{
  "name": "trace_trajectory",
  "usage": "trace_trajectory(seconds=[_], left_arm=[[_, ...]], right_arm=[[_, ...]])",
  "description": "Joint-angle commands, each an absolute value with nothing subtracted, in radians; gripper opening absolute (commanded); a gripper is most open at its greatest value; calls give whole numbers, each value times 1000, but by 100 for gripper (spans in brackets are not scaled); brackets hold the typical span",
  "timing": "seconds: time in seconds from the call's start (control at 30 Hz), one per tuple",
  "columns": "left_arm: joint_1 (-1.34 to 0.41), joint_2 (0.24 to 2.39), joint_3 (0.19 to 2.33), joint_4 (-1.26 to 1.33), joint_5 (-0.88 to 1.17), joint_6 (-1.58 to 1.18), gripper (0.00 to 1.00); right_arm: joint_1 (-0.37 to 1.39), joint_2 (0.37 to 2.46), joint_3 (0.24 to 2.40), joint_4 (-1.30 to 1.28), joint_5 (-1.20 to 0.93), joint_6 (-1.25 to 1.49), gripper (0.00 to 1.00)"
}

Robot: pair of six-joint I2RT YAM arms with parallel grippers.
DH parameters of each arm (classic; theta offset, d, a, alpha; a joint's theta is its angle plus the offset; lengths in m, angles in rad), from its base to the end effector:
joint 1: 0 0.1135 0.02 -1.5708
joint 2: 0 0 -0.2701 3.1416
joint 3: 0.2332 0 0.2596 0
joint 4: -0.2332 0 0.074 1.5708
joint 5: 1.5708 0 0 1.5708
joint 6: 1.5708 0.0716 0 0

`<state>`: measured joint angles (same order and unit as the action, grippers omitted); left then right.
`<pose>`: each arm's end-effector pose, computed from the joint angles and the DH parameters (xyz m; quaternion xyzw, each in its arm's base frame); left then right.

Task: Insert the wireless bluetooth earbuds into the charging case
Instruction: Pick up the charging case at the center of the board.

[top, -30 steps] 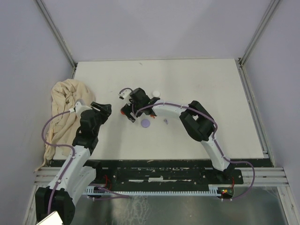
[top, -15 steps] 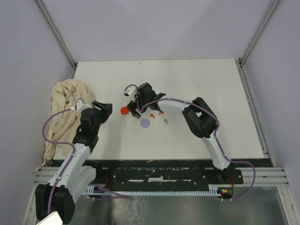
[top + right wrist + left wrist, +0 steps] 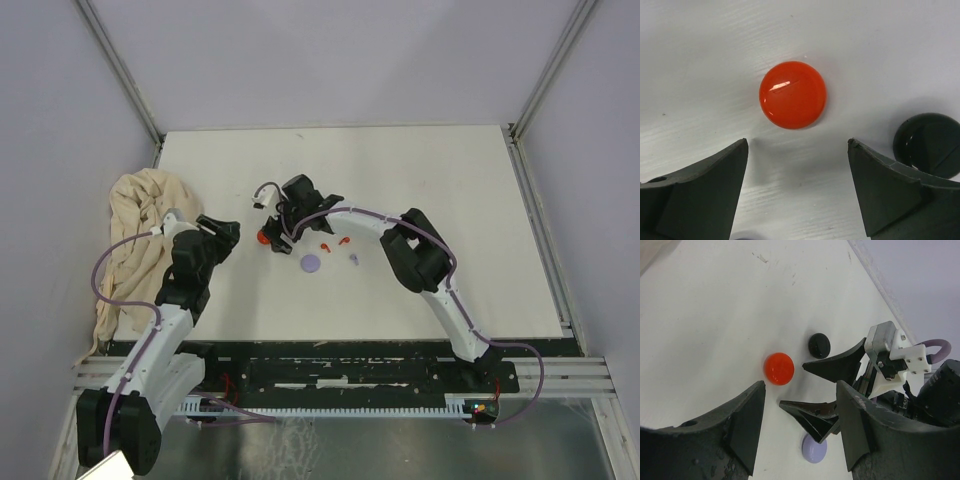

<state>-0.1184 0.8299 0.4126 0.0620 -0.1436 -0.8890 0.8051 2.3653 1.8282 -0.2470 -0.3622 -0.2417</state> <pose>0.2283 -0.0168 0.2149 -0.3457 0.7434 -0.2233 0.5272 0.3700 0.4214 0.1255 -0.5139 0.7524 0.2646 0.3159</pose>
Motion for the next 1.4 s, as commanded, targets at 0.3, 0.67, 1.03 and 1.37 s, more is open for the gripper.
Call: trace_trajectory(seconds=[0.3,0.67,1.03,1.37], left_arm=[[-100,842,469,97,-126,-833,64],[-92,811,468,83,-123,-833,64],[-87,818,454,97,-117,-841,64],[-84,811,459,87,-116,-837,64]], right_arm=[[839,2451,2024,-328,-428,-261,88],[841,2469,2056,-350,-483,-234,86],[857,2442,2012,-354,-509,-247,84],[862,2437,2008,-317,-289,-246,84]])
